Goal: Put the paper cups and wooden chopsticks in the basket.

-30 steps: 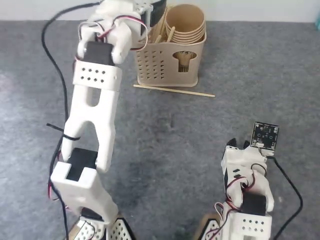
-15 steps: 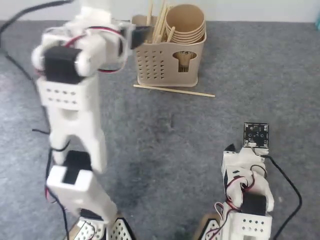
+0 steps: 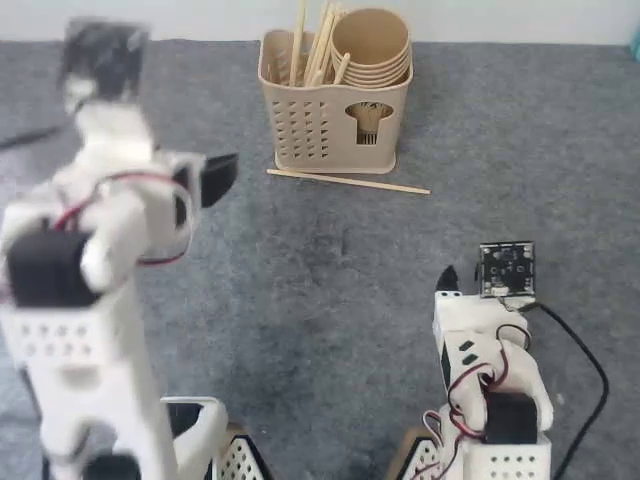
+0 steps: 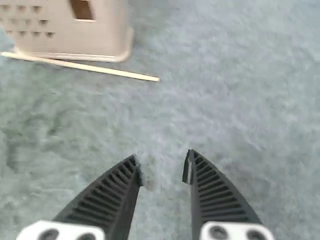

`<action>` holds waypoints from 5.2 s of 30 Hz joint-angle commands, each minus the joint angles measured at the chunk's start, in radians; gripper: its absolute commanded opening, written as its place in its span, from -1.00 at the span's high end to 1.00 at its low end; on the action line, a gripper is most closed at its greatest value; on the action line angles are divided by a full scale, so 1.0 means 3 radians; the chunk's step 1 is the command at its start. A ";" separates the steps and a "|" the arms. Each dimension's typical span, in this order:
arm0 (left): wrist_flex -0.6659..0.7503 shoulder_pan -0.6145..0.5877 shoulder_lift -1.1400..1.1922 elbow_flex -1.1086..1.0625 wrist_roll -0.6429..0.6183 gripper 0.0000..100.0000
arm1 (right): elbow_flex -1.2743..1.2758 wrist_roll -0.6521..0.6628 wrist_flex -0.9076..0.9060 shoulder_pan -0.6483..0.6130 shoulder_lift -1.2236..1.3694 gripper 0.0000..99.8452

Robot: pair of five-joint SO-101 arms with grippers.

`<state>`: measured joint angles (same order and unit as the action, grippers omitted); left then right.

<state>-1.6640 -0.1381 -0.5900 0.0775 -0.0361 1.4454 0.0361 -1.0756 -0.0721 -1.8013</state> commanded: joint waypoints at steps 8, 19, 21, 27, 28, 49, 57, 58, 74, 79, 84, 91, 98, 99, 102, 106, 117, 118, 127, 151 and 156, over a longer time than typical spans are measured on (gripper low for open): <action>0.1089 -0.0593 -0.1437 -0.2550 0.0015 0.42 | -0.1008 0.0338 -0.0023 -0.0084 0.1041 0.76; 0.1718 -0.1151 -0.2148 -0.3838 0.0169 0.42 | -0.2542 0.1811 -0.0176 -0.0105 0.3491 0.75; 0.1938 -0.1156 -0.2199 -0.4094 0.0205 0.42 | -0.2874 0.2041 -0.0381 -0.0105 0.3951 0.75; 0.2644 -0.1161 -0.2215 -0.4647 0.0199 0.42 | -0.3805 0.2670 -0.0872 -0.0207 0.5204 0.39; 0.2823 -0.1161 -0.2215 -0.4754 0.0199 0.42 | -0.3943 0.2818 -0.0939 -0.0248 0.5388 0.34; 0.3831 -0.1105 -0.2215 -0.5332 0.0215 0.42 | -0.6695 0.4465 -0.1337 -0.0376 0.8406 0.32; 0.3831 -0.1105 -0.2215 -0.5332 0.0210 0.42 | -0.7160 0.4465 -0.1337 -0.0294 0.8999 0.32; 0.3831 -0.1105 -0.2215 -0.5332 0.0210 0.42 | -0.7191 0.4465 -0.1337 -0.0289 0.9040 0.32; 0.3831 -0.1105 -0.2215 -0.5332 0.0205 0.42 | -0.7252 0.4450 -0.1343 -0.0350 0.9173 0.97; 0.3831 -0.1105 -0.2215 -0.5332 0.0205 0.42 | -0.7252 0.4450 -0.1741 -0.0366 0.9137 0.98; 0.3831 -0.1105 -0.2215 -0.5332 0.0205 0.42 | -0.7252 0.4455 -0.2120 -0.0371 0.8866 0.98; 0.3841 -0.1105 -0.2215 -0.5332 0.0205 0.42 | -0.7104 0.4470 -0.2396 -0.0294 0.8390 0.98; 0.3846 -0.1105 -0.2215 -0.5332 0.0205 0.42 | -0.6332 0.4470 -0.2406 -0.0233 0.7608 0.98; 0.3846 -0.1105 -0.2215 -0.5332 0.0205 0.42 | -0.6132 0.4470 -0.2401 -0.0212 0.7408 0.98; 0.3846 -0.1105 -0.2215 -0.5332 0.0205 0.42 | -0.5580 0.4588 -0.2391 -0.0207 0.6754 0.98; 0.3846 -0.1100 -0.2215 -0.5332 0.0205 0.42 | -0.5104 0.4445 -0.2258 -0.0299 0.5951 0.98; 0.3846 -0.1105 -0.2215 -0.5332 0.0205 0.42 | -0.3892 0.4434 -0.1164 -0.0279 0.5414 0.98; 0.3846 -0.1105 -0.2215 -0.5332 0.0205 0.42 | -0.3790 0.4429 -0.1031 -0.0248 0.5470 0.98; 0.3836 -0.1105 -0.2215 -0.5332 0.0205 0.42 | -0.3734 0.4347 -0.0381 0.0049 0.6283 0.62; 0.3831 -0.1120 -0.2194 -0.5327 0.0220 0.42 | -0.4577 0.2506 -0.0243 -0.1409 0.6851 0.71; 0.3831 -0.1120 -0.2194 -0.5327 0.0220 0.42 | -0.4588 0.2506 0.0043 -0.1486 0.7260 0.71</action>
<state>-0.5378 -0.4726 -1.2375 -1.5305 0.0238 0.1166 0.8017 -1.1185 -0.5079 0.3621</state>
